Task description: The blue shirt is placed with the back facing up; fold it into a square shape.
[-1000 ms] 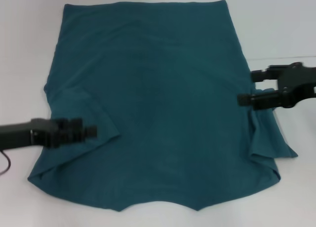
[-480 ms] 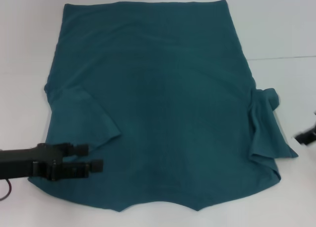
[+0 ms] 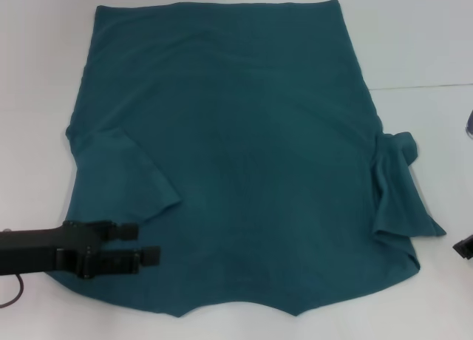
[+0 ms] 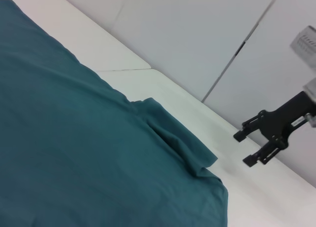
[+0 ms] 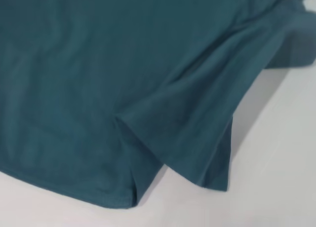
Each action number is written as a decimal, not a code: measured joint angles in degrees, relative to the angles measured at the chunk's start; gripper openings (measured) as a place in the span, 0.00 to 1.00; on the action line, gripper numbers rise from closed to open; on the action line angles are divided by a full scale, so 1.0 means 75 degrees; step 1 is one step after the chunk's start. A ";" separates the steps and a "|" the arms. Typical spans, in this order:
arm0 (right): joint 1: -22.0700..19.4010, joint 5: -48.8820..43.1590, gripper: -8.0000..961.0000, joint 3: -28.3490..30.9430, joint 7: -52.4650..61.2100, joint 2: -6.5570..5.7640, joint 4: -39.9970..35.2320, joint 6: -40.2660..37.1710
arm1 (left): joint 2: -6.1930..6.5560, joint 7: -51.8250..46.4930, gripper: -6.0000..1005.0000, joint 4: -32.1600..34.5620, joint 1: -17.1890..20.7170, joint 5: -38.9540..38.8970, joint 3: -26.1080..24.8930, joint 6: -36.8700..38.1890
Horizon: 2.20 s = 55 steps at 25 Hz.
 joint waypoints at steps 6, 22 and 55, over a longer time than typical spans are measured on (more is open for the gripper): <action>-0.0017 -0.0015 0.95 -0.0122 0.0413 -0.0030 0.0733 0.0870 | -0.0009 0.0020 0.86 -0.0007 -0.0003 0.0000 0.0102 -0.0001; 0.0377 -0.0018 0.95 -0.0608 0.0705 -0.0051 0.1816 0.1937 | -0.0006 -0.0040 0.86 0.0029 -0.0016 -0.0005 0.0089 -0.0038; 0.0625 -0.0014 0.93 -0.0704 0.0888 0.0000 0.2702 0.3172 | 0.0000 -0.0073 0.86 0.0033 -0.0061 0.0043 0.0109 -0.0226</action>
